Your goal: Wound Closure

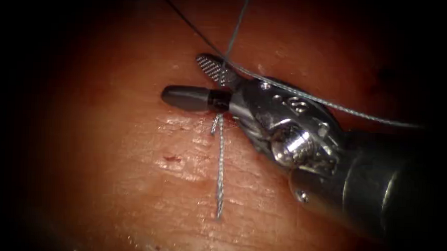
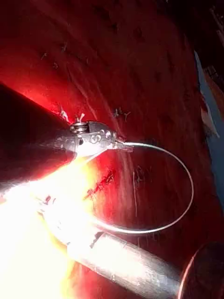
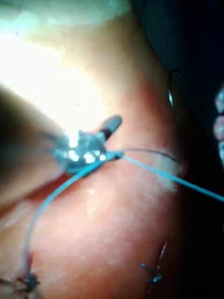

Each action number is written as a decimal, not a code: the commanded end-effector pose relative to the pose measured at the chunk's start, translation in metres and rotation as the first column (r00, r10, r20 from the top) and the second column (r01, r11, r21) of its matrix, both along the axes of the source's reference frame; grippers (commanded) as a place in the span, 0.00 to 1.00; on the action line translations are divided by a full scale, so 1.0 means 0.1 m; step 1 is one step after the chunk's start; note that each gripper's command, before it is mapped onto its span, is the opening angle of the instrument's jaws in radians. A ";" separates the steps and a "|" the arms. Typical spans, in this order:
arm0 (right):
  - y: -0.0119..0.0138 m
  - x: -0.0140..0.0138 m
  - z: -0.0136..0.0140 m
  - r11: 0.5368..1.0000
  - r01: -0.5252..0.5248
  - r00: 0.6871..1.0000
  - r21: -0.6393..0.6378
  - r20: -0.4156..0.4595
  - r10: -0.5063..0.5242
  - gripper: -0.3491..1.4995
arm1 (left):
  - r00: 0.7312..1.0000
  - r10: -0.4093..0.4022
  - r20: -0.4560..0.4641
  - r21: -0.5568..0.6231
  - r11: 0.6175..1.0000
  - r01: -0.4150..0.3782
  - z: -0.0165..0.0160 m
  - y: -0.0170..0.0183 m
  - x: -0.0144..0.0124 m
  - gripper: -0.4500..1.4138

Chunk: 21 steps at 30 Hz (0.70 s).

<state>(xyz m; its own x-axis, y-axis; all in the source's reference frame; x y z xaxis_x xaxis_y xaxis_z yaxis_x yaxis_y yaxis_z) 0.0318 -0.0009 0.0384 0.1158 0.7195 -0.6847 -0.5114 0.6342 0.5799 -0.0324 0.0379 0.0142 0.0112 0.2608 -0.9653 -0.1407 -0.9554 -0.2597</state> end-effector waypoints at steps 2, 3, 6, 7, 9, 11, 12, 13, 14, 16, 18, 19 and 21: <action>0.000 0.007 0.012 1.000 0.005 1.000 -0.006 0.003 -0.005 0.89 | 1.000 -0.001 0.003 -0.003 1.000 0.001 0.000 0.006 -0.004 0.00; 0.000 0.007 0.016 1.000 0.006 1.000 -0.007 0.006 -0.006 0.89 | 1.000 0.000 0.003 -0.002 1.000 0.000 -0.001 0.005 -0.003 0.00; -0.001 0.006 0.025 1.000 0.010 1.000 -0.012 0.005 -0.010 0.89 | 1.000 0.005 0.007 -0.001 1.000 -0.005 -0.004 0.004 -0.004 0.00; -0.001 0.005 0.025 1.000 0.010 1.000 -0.013 0.005 -0.010 0.90 | 1.000 0.007 0.010 -0.002 1.000 -0.007 -0.005 0.003 -0.004 0.00; 0.001 0.006 0.025 1.000 0.010 1.000 -0.010 0.007 -0.010 0.90 | 1.000 0.008 0.010 -0.001 1.000 -0.008 -0.006 0.001 -0.004 0.00; 0.002 0.008 0.023 1.000 0.007 1.000 -0.011 0.003 -0.006 0.90 | 1.000 0.008 0.011 -0.001 1.000 -0.008 -0.007 0.001 -0.005 0.00; 0.003 0.008 0.022 1.000 0.004 1.000 -0.011 0.001 -0.004 0.90 | 1.000 0.008 0.011 -0.001 1.000 -0.008 -0.007 0.001 -0.005 0.00; 0.004 0.009 0.021 1.000 0.002 1.000 -0.011 -0.001 -0.002 0.90 | 1.000 0.008 0.011 -0.001 1.000 -0.008 -0.007 0.001 -0.006 0.00; 0.005 0.010 0.021 1.000 0.002 1.000 -0.011 -0.001 -0.002 0.90 | 1.000 0.008 0.011 -0.001 1.000 -0.008 -0.007 0.001 -0.006 0.00; 0.006 0.012 0.022 1.000 0.000 1.000 -0.011 0.000 0.000 0.90 | 1.000 0.008 0.011 -0.001 1.000 -0.008 -0.007 0.001 -0.006 0.00; 0.007 0.014 0.023 1.000 -0.001 1.000 -0.011 0.001 0.001 0.90 | 1.000 0.008 0.011 -0.001 1.000 -0.008 -0.007 0.001 -0.006 0.00; 0.008 0.014 0.024 1.000 -0.002 1.000 -0.011 0.001 0.002 0.90 | 1.000 0.008 0.011 -0.001 1.000 -0.008 -0.007 0.001 -0.006 0.00; 0.009 0.016 0.024 1.000 -0.003 1.000 -0.011 0.002 0.003 0.90 | 1.000 0.008 0.011 -0.001 1.000 -0.008 -0.007 0.001 -0.006 0.00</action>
<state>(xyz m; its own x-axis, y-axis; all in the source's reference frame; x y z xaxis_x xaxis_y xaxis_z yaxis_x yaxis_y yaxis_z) 0.0326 -0.0003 0.0402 0.1157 0.7139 -0.6906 -0.5164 0.6372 0.5721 -0.0324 0.0374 0.0132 0.0180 0.2639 -0.9644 -0.1296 -0.9558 -0.2639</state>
